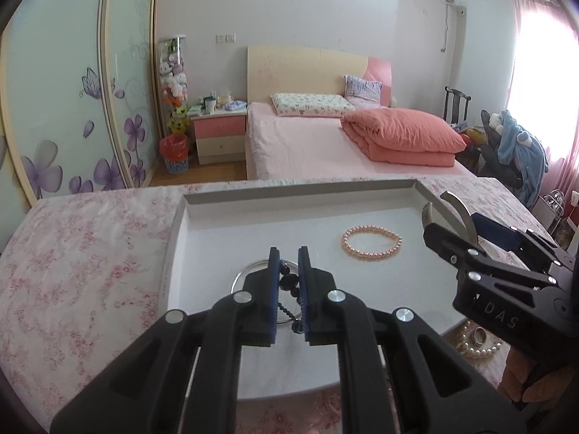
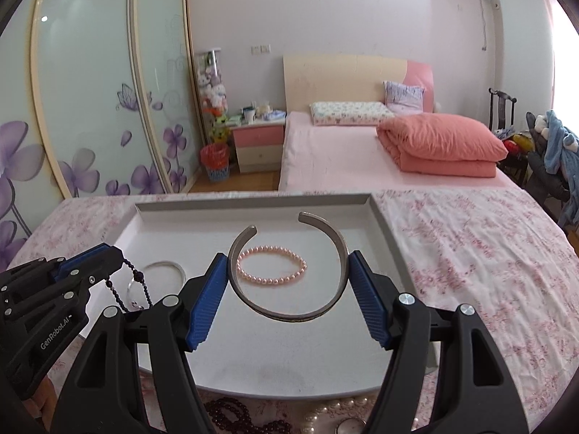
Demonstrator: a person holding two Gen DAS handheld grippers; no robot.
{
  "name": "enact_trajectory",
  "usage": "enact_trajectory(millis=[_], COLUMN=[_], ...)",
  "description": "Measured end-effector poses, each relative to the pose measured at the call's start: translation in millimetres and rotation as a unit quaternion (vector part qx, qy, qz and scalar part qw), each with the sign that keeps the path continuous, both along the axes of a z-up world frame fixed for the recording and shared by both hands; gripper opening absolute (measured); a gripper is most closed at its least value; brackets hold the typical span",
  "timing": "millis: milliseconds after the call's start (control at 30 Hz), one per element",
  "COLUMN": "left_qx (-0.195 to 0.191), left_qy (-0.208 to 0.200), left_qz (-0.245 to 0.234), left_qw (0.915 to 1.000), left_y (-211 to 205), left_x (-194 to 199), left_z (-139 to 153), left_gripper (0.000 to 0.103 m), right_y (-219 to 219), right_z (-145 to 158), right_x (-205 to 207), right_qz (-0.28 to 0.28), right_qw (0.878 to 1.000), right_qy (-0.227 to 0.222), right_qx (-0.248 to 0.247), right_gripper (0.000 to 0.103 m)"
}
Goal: Organize jewelry
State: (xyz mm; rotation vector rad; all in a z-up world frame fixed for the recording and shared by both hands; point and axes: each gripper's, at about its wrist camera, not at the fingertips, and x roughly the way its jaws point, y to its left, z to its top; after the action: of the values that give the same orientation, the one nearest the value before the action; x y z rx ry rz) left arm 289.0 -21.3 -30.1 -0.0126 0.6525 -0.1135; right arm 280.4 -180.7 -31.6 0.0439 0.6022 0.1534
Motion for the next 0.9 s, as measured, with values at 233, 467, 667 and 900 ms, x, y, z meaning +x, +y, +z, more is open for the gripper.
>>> enact_trajectory(millis=[233, 467, 667, 900], left_qx=[-0.013, -0.022, -0.023, -0.023], left_qy=[0.011, -0.004, -0.018, -0.024], left_qz=[0.004, 0.033, 0.052, 0.055], left_qw=[0.9998, 0.9992, 0.9982, 0.9979], left_y=[5.5, 23.6, 38.9, 47.7], left_x=[8.5, 0.0, -19.2, -52.9], left_z=[-5.3, 11.3, 27.6, 35.4], left_gripper=[0.029, 0.030, 0.031, 0.032], right_y=[-5.0, -18.1, -18.5, -24.7], right_z=[0.9, 15.6, 27.7, 35.6], right_x=[-1.6, -11.4, -26.1, -52.6], right_qz=[0.000, -0.017, -0.017, -0.014], right_qw=[1.000, 1.000, 0.999, 0.999], right_qy=[0.005, -0.013, -0.026, -0.034], right_qx=[0.007, 0.014, 0.013, 0.009], right_gripper=[0.069, 0.069, 0.069, 0.069])
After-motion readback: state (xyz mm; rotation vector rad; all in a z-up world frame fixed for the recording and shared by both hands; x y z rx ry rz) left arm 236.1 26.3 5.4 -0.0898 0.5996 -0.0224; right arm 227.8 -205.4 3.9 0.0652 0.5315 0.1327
